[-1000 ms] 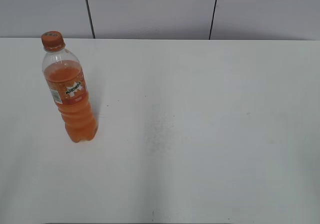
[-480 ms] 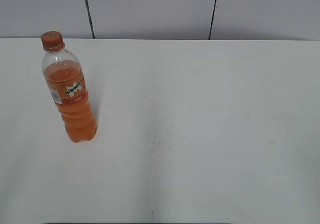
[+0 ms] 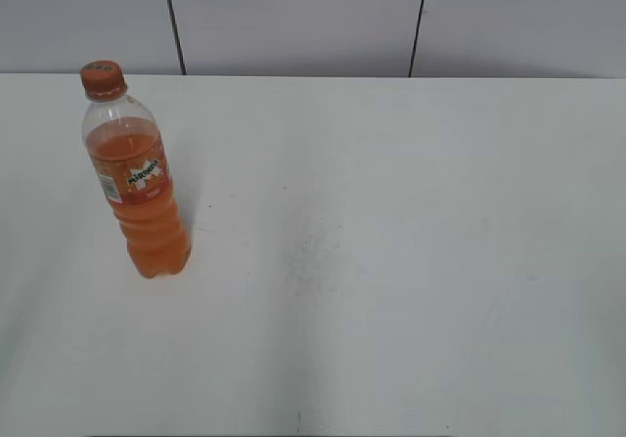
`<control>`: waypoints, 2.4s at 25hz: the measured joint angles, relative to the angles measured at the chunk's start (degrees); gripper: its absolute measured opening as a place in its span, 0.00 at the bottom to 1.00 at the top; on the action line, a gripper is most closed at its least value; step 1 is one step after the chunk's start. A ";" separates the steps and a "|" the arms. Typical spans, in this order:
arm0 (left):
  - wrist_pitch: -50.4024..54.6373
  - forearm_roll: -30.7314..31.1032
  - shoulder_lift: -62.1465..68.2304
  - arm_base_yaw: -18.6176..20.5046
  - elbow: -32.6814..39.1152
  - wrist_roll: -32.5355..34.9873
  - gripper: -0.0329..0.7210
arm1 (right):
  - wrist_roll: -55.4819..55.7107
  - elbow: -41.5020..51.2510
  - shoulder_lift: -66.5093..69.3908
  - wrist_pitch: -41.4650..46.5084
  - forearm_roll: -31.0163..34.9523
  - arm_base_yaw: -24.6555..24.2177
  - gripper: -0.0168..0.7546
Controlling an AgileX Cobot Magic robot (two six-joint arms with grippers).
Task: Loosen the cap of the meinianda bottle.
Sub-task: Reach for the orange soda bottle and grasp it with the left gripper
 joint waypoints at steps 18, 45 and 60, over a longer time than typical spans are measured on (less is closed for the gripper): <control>-52.66 11.44 25.47 -11.44 23.91 -2.11 0.71 | 0.00 0.00 0.00 -0.06 0.00 0.00 0.64; -103.34 72.72 81.21 15.12 21.10 -20.60 0.89 | 0.00 0.00 0.00 -0.09 0.06 0.00 0.64; -103.98 102.82 102.86 18.72 -5.76 -34.61 0.88 | 0.00 0.00 0.00 -0.09 0.06 0.00 0.64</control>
